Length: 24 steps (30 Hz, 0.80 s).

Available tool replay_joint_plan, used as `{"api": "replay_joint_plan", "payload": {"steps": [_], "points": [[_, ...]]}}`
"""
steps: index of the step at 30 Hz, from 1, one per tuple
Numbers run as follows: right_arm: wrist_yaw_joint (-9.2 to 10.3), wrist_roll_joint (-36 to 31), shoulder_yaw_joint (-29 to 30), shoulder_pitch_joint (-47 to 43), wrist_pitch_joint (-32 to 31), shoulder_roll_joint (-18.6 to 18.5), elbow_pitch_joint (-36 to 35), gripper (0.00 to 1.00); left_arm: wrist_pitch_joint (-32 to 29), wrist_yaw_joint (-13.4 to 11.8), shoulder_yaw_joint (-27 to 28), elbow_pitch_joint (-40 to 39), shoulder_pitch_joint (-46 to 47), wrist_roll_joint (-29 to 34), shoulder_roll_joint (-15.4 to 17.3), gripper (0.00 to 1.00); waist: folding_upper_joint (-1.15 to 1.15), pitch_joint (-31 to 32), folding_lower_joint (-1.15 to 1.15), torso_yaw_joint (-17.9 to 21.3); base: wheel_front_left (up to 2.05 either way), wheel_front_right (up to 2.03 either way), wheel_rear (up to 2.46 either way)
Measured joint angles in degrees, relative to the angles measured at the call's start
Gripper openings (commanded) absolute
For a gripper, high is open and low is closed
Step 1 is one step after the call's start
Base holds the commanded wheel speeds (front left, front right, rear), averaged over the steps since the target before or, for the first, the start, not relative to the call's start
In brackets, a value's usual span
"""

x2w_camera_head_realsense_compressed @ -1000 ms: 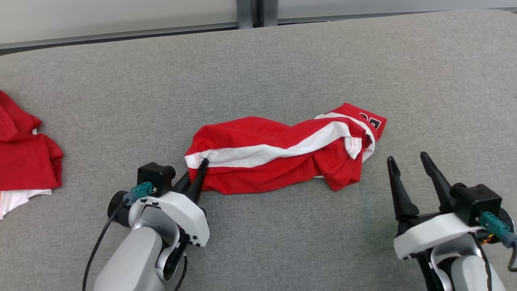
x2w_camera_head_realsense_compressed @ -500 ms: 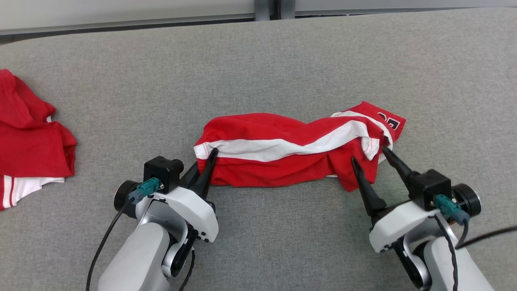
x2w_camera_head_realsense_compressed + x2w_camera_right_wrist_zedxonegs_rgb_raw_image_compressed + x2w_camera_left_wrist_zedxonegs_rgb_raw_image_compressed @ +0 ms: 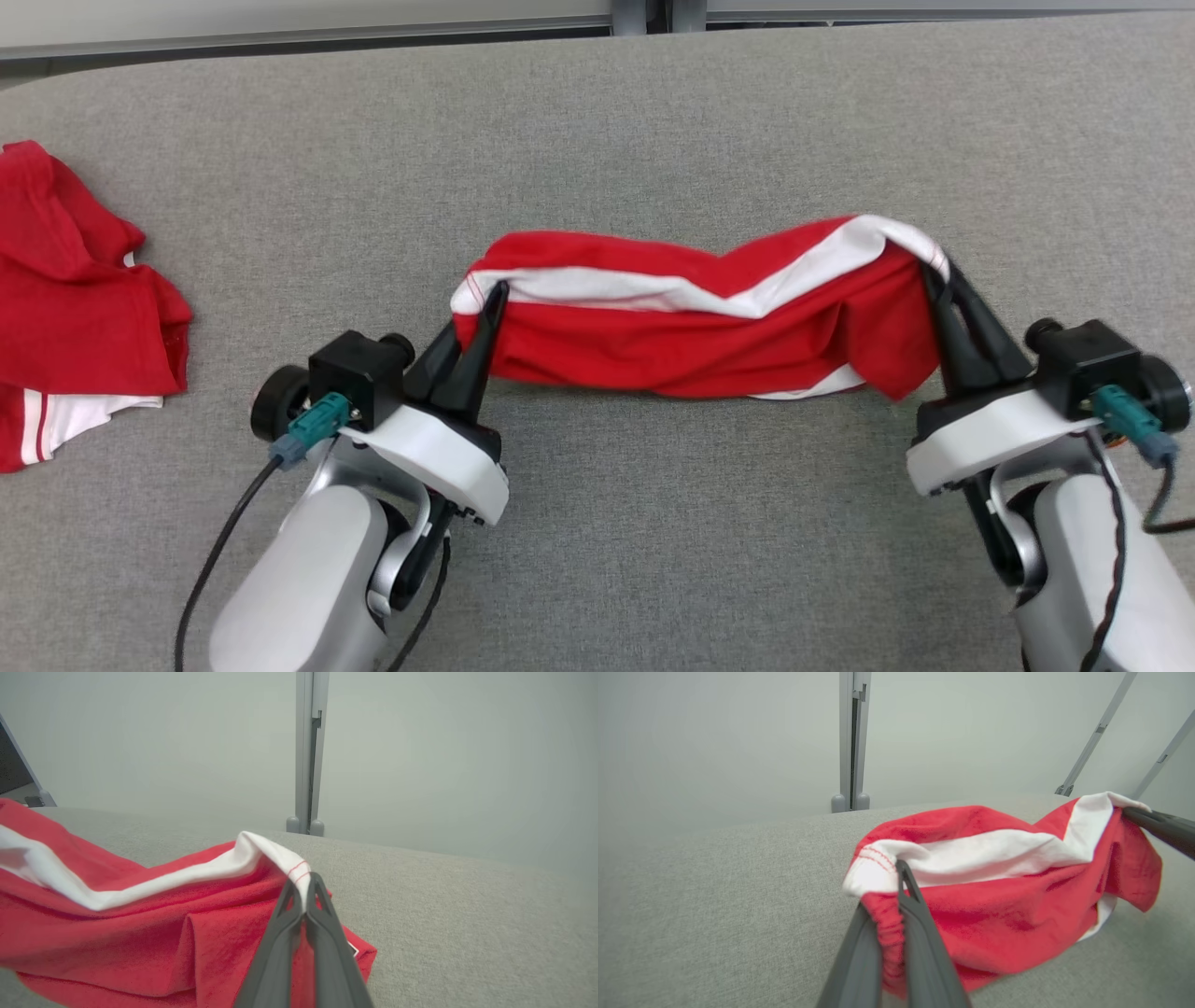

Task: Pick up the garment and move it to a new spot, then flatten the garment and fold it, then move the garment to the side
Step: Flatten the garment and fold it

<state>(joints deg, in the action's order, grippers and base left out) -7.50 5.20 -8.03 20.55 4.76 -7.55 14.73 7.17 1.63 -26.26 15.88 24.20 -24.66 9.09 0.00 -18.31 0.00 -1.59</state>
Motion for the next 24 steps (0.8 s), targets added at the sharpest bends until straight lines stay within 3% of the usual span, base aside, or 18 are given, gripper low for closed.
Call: {"api": "replay_joint_plan", "payload": {"steps": [10,24], "points": [[0.00,0.3,4.0,2.9,1.0,-2.9,-12.2,0.00,0.4,-1.8,1.2,-13.3,3.5,2.5,2.8,0.00,0.00,2.0,0.00,1.0,0.00,0.00,0.00],[0.00,3.4,7.6,5.0,-5.5,-6.9,-28.7,0.00,-3.5,-3.3,3.7,-28.5,11.4,4.4,5.5,0.00,0.00,6.6,0.00,2.5,0.00,0.00,0.00]]}}
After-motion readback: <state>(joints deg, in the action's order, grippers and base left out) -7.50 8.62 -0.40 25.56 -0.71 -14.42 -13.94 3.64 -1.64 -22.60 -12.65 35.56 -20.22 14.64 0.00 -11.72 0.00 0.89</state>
